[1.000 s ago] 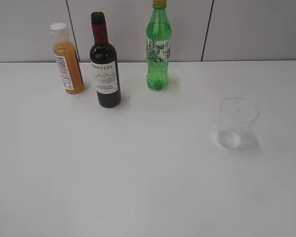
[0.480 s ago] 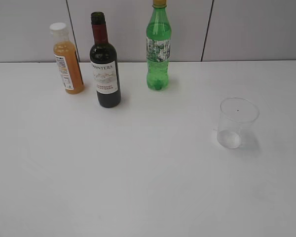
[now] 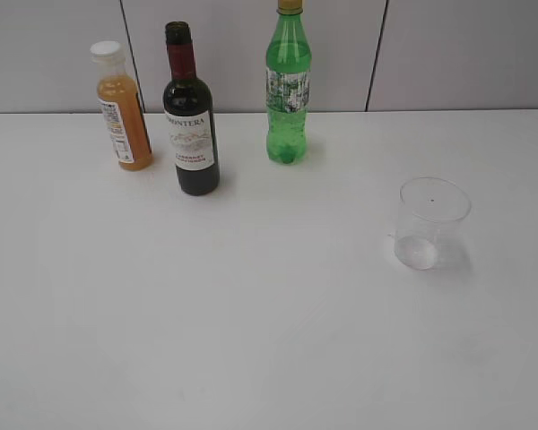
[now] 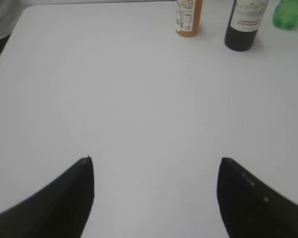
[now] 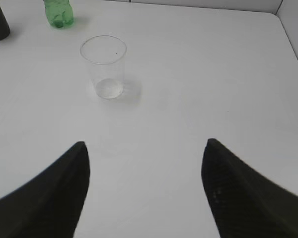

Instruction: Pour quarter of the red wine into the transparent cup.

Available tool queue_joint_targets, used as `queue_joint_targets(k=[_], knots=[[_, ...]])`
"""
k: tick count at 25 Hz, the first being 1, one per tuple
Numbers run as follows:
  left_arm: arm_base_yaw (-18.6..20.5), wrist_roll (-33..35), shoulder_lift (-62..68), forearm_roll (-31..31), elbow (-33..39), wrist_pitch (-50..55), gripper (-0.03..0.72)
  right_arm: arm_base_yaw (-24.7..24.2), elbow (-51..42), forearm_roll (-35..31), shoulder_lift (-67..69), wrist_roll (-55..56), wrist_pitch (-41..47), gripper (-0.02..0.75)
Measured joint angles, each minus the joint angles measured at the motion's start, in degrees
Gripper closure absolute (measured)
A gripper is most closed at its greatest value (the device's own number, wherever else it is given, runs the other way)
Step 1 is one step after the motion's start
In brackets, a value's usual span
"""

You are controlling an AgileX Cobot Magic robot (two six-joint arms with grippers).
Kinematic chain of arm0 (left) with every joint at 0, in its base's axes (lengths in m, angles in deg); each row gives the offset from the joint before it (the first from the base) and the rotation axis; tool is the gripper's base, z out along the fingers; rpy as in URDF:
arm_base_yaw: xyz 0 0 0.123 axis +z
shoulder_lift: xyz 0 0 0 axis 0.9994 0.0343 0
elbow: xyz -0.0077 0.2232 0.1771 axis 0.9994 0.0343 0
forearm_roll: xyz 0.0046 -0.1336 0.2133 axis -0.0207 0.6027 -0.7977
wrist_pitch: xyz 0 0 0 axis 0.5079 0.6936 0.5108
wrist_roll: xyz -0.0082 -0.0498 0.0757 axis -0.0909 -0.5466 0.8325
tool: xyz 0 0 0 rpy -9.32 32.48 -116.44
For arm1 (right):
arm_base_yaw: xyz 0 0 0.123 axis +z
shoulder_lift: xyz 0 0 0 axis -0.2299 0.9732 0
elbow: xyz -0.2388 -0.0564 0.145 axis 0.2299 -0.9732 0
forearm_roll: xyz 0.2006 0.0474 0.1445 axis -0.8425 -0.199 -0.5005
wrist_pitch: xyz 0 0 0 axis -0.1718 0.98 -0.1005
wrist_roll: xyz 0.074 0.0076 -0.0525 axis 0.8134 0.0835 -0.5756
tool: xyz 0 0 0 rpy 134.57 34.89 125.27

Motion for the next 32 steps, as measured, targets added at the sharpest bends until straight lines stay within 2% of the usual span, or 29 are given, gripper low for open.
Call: queue_joint_targets(k=[3, 13, 17, 21, 24, 32], knots=[[0.00, 0.11, 0.00, -2.07, 0.00, 0.05, 0.099, 0.00, 0.00, 0.00, 0.00, 0.00, 0.00, 0.169], [0.00, -0.02, 0.00, -2.00, 0.00, 0.05, 0.099, 0.00, 0.00, 0.00, 0.00, 0.00, 0.00, 0.167], [0.00, 0.09, 0.00, -2.00, 0.00, 0.05, 0.099, 0.00, 0.00, 0.00, 0.00, 0.00, 0.00, 0.125], [0.00, 0.06, 0.00, -1.90, 0.00, 0.05, 0.099, 0.00, 0.17, 0.00, 0.00, 0.00, -0.61, 0.119], [0.00, 0.11, 0.00, -1.90, 0.00, 0.05, 0.099, 0.00, 0.87, 0.00, 0.00, -0.06, -2.88, 0.120], [0.00, 0.03, 0.00, -1.84, 0.00, 0.05, 0.099, 0.00, 1.12, -0.89, 4.90, -1.22, -16.58, 0.139]])
